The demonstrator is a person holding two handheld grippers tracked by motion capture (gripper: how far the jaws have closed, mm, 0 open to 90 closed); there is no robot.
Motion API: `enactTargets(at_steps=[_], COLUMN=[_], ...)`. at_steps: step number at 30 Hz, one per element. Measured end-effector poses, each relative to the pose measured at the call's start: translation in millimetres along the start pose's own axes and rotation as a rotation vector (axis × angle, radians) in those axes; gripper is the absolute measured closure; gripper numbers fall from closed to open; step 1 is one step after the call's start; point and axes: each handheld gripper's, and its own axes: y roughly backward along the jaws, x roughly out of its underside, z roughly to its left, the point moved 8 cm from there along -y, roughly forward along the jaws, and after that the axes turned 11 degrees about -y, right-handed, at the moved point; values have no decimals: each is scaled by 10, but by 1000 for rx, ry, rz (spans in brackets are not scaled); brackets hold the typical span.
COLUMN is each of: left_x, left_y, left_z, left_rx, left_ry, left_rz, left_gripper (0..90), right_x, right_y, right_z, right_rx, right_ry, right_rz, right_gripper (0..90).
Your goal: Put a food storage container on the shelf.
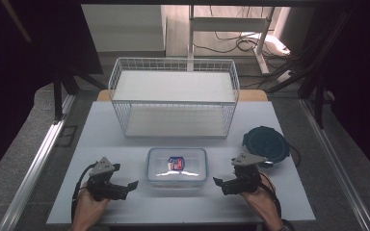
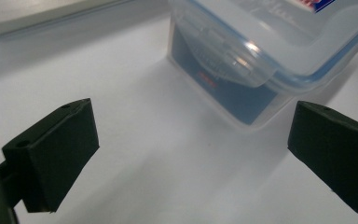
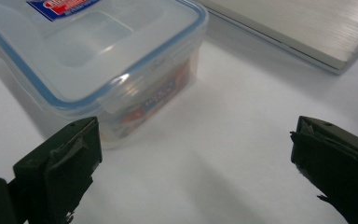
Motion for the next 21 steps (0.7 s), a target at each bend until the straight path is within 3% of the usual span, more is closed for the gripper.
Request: enactTargets(at_steps=[5,10,14,18,21], left_x=[-121,-252,-316,-387,-459], left_y=[-7,-89,-201,-288,-353], left_z=[-3,-26,-45,-49,-49], left_rx=[39,63,94,144,161], left_ry=[15,16,16,34,22], left_rz=[-5,-3,18,8,9], left_gripper=[26,21,9,7,6], right_x=[-93,-205,-267,-310,-349], right_y=[-45,-131,-200,-280,-350], right_z=[67,152,197,254,313], right_rx=[-30,-84,-79,-84,-100], right_ry=[11,-17,-22,-27,-22], right_rz=[-5,-13,1,27,49], right_gripper=[14,15,18,8,0])
